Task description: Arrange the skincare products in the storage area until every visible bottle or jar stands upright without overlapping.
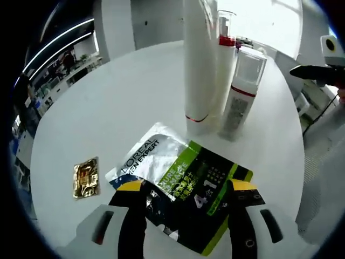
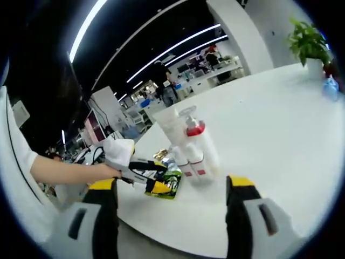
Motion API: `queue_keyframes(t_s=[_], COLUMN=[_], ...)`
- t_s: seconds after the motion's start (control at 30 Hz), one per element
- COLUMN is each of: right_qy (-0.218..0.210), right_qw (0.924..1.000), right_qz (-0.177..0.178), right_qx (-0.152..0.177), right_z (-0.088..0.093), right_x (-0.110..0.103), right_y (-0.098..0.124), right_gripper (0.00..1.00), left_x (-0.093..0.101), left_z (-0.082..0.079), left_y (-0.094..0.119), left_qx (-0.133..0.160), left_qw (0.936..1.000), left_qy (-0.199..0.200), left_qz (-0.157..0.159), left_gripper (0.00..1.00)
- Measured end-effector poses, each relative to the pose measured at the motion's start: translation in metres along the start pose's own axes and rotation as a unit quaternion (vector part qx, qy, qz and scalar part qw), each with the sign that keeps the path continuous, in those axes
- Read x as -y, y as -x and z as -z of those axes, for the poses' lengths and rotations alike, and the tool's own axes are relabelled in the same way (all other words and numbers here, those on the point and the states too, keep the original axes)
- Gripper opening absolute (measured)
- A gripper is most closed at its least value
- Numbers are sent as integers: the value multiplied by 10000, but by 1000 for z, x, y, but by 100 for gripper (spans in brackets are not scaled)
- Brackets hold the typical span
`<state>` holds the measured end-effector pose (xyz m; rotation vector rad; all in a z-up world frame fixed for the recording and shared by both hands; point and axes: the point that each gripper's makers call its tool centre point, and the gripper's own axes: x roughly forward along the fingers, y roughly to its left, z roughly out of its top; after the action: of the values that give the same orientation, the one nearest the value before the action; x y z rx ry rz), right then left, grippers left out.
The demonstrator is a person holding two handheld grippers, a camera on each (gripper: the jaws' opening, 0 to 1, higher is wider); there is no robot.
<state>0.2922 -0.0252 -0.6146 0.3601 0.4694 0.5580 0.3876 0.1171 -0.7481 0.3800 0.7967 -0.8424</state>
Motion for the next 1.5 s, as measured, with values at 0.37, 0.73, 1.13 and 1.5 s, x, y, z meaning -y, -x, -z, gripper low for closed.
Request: queue_keyframes(t_s=[0.37,0.73,1.13,1.5], right_qy=[46,232,335,410], right_qw=[10000,9996,9994,9982], right_qz=[-18,19,118,398], right_qx=[55,140,7,180], right_z=[-3,-9,2,-2], right_x=[-2,-3,0,9], right_y=[2,17,19,22], right_gripper=[83,83,85,87], left_x=[1,10,16,32], left_z=[0,-2,7,19], left_y=[0,11,44,77], left_qx=[-85,-174,-15,296], left_qw=[9999,9998,9989,9953], left_qy=[35,2,266,743], left_qz=[-48,-121,-376,-538], left_gripper=[58,60,66,72])
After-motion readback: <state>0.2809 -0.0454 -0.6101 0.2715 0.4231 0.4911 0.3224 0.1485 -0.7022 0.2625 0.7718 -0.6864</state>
